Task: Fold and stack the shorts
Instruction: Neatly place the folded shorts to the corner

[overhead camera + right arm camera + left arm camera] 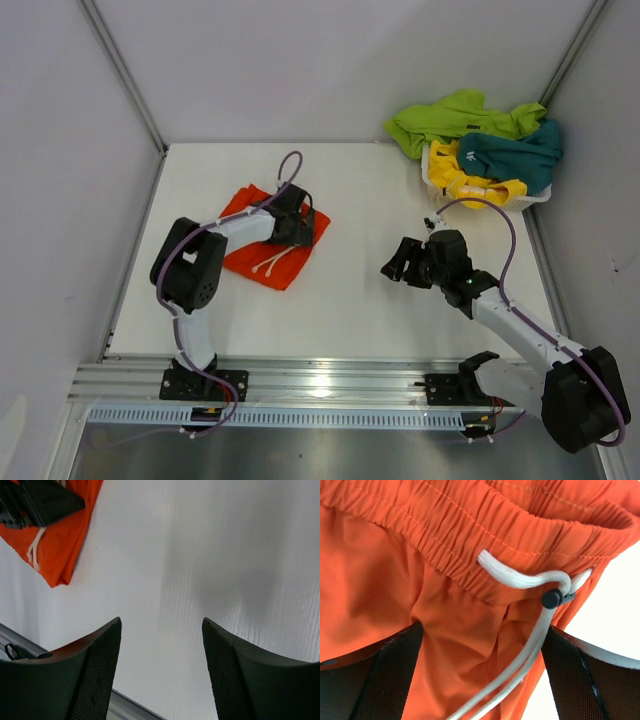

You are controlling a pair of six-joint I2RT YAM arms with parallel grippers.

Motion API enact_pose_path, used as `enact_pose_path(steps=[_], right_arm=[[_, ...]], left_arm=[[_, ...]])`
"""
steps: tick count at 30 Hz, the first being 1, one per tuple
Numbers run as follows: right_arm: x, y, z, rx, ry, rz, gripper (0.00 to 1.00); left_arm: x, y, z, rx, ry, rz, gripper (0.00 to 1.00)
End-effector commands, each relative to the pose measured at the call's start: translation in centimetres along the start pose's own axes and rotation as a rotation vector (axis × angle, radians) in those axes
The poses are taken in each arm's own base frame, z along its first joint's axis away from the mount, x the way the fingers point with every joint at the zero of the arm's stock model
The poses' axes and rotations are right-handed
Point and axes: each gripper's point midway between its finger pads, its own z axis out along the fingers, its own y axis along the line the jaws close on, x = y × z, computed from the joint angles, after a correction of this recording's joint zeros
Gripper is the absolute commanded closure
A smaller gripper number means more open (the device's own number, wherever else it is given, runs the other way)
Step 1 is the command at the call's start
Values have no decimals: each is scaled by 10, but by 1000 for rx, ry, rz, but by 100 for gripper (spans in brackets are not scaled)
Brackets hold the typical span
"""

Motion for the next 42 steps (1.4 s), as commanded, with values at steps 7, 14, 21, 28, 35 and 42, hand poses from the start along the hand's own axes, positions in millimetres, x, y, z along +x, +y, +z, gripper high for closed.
enact_pose_path(steps=[7, 14, 21, 28, 35, 42], right_arm=[[-13, 12, -1, -39, -15, -29, 32], [-13, 12, 4, -32, 11, -45, 32], [-18, 22, 11, -62, 44, -44, 33], [-30, 30, 11, -57, 54, -64, 33], [-48, 42, 10, -57, 55, -79, 33], [-61, 54, 11, -64, 60, -72, 33]], left_arm=[[-33, 60, 46, 73, 59, -215, 4], [-81, 74, 49, 79, 59, -257, 3], [-103, 118, 58, 88, 39, -367, 4], [-114, 167, 78, 29, 69, -417, 2], [-151, 210, 93, 12, 8, -499, 1], [-170, 258, 108, 28, -61, -661, 1]])
